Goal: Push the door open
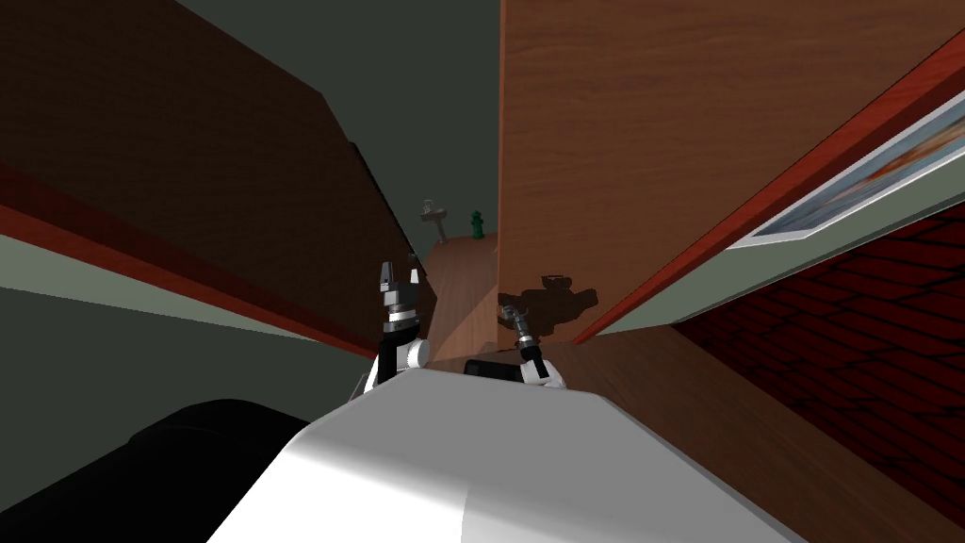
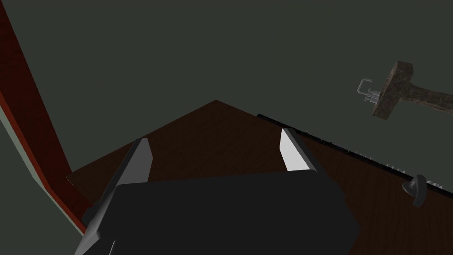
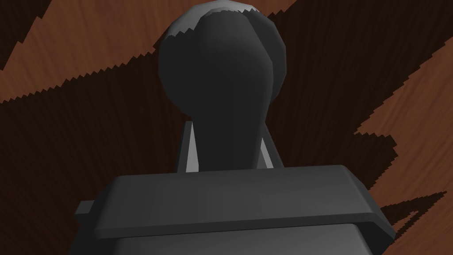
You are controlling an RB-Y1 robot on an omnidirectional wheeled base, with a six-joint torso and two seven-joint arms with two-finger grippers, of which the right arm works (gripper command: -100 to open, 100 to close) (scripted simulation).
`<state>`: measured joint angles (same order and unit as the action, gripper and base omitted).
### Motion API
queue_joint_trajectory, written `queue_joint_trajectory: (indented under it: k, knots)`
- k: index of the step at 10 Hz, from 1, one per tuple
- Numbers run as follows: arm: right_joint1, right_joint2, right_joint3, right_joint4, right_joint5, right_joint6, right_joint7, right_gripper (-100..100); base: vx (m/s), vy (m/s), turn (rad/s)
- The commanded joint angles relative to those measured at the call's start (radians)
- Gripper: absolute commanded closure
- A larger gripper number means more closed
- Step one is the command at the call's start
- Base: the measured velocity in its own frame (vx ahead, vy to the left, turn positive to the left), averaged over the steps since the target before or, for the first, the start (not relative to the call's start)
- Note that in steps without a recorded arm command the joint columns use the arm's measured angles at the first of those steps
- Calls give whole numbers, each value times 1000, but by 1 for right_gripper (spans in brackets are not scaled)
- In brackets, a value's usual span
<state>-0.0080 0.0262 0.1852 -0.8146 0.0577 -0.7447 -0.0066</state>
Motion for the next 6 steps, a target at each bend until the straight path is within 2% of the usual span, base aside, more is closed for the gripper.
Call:
queue_joint_trajectory:
  k: [1, 2, 3, 6]
  knots:
    - [6, -1, 0, 3, 0, -1, 0, 100, 0, 0, 0]
    - [6, -1, 0, 3, 0, -1, 0, 100, 0, 0, 0]
    - [-1, -13, -11, 1, -6, 0, 2, 100, 92, 51, -17]
    - [-2, -32, -30, 2, -15, -1, 7, 100, 156, 68, -34]
